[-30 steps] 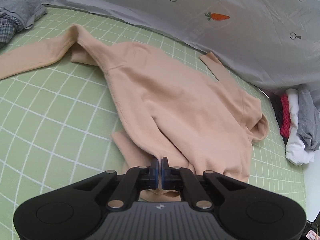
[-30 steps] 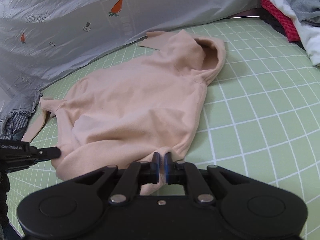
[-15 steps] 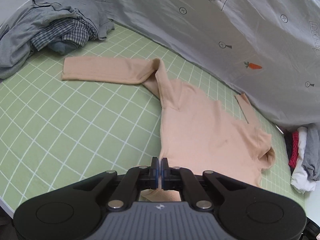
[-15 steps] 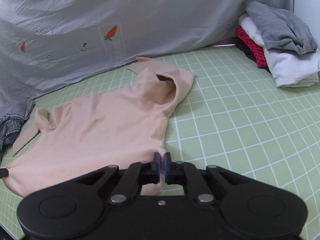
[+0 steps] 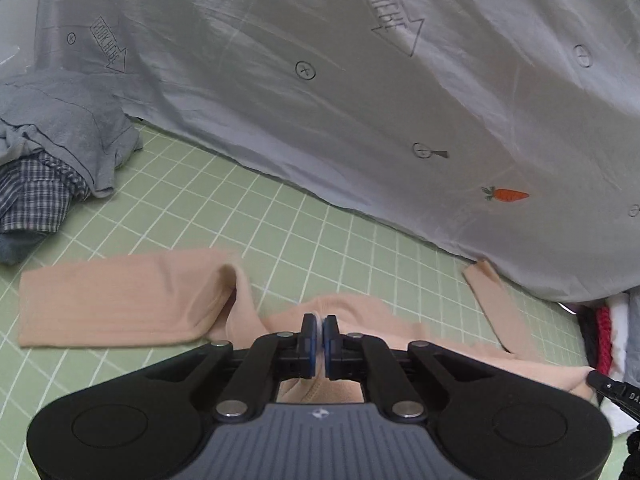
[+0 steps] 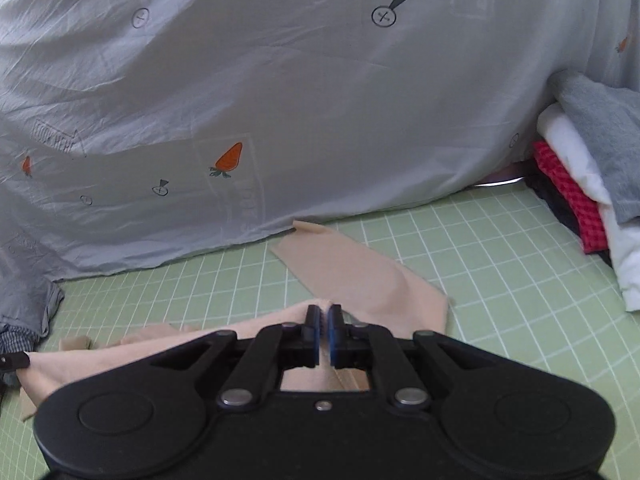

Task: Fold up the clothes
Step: 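Drag the shirt hem with the left gripper while the right gripper pulls the hem straight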

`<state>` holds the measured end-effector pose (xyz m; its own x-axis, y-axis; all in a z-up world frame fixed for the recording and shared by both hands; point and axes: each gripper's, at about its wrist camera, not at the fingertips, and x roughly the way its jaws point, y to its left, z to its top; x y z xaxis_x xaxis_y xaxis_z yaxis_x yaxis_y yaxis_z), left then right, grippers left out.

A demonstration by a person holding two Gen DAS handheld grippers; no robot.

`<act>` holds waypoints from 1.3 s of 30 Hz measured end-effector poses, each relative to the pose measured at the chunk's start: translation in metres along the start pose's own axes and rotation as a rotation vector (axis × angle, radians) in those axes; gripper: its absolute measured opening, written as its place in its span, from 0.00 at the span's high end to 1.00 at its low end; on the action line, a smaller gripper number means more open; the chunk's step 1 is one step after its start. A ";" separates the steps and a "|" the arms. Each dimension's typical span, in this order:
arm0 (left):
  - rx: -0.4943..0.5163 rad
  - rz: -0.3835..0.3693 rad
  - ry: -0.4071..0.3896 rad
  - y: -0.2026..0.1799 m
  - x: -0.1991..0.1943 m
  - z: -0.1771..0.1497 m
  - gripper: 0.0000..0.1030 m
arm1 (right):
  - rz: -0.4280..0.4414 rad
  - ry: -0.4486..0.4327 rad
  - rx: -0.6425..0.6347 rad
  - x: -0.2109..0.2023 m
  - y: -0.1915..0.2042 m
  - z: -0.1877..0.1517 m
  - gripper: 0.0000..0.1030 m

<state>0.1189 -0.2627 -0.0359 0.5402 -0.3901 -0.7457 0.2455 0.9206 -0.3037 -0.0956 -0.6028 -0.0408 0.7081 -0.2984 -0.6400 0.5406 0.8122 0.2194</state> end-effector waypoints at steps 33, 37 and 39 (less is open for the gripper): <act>-0.065 -0.029 0.153 0.028 -0.040 -0.085 0.95 | -0.006 0.107 0.073 -0.058 -0.009 -0.066 0.96; -0.079 -0.034 0.135 0.037 -0.075 -0.103 0.95 | -0.008 0.098 0.061 -0.093 -0.010 -0.085 0.96; -0.089 -0.031 0.148 0.043 -0.089 -0.116 0.95 | -0.007 0.108 0.068 -0.108 -0.013 -0.097 0.96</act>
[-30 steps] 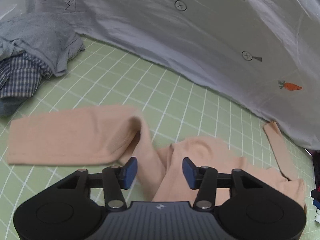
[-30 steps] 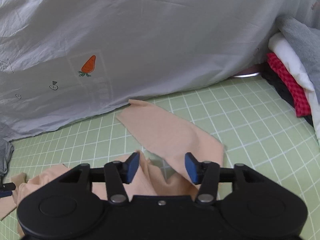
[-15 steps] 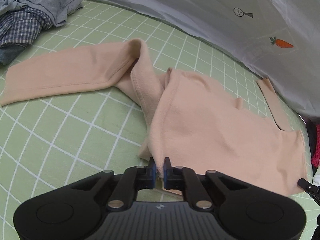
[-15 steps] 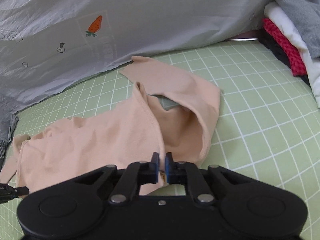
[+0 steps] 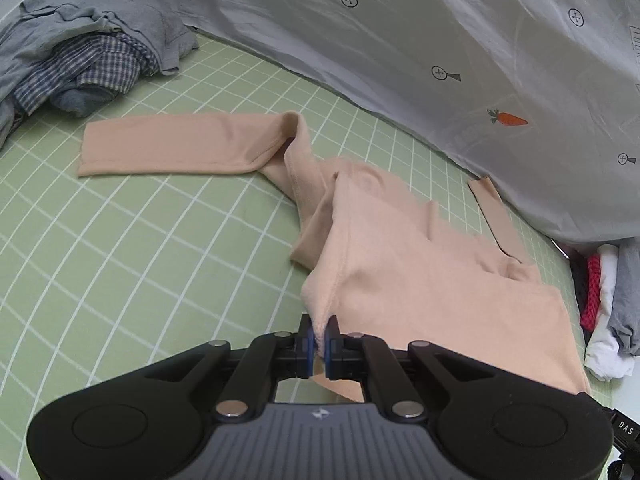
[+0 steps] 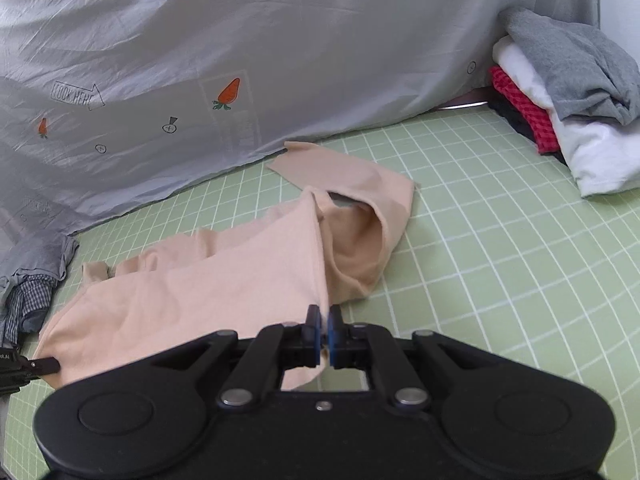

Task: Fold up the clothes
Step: 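Drag the shirt hem with the left gripper while the right gripper pulls the hem straight, then open both grippers and release the shirt hem onto the mat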

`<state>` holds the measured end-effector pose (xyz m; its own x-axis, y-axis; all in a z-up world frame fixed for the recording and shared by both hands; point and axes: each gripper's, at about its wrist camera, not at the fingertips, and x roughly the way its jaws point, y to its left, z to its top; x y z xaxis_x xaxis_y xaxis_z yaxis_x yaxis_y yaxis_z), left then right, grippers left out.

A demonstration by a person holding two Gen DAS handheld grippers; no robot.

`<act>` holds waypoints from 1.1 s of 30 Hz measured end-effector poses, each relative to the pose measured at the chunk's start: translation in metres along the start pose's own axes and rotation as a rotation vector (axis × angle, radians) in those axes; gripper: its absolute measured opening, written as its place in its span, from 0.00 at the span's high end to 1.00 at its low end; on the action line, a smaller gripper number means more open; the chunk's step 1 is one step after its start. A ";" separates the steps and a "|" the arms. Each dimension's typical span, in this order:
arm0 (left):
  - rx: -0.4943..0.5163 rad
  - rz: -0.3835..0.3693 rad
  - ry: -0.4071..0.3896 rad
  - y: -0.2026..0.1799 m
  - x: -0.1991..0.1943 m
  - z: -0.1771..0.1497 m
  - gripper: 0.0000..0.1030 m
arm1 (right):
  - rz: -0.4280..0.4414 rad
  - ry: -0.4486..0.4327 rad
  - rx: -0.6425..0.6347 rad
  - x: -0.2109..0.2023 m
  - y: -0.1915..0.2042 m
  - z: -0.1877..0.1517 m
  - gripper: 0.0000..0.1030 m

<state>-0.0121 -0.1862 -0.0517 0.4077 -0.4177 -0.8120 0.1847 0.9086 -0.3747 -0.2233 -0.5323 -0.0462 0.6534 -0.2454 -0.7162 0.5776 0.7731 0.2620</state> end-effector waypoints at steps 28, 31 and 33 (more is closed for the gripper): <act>-0.047 0.199 0.024 0.018 -0.044 -0.098 0.50 | -0.026 0.163 -0.063 -0.030 -0.033 -0.082 0.53; 0.013 0.220 -0.007 0.011 -0.044 -0.082 0.39 | -0.063 0.107 -0.073 -0.026 -0.026 -0.066 0.30; 0.037 0.210 -0.020 0.007 -0.040 -0.067 0.38 | -0.066 0.071 -0.087 -0.020 -0.020 -0.055 0.18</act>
<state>-0.0871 -0.1629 -0.0523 0.4579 -0.2198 -0.8614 0.1266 0.9752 -0.1815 -0.2750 -0.5103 -0.0725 0.5774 -0.2579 -0.7746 0.5716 0.8052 0.1580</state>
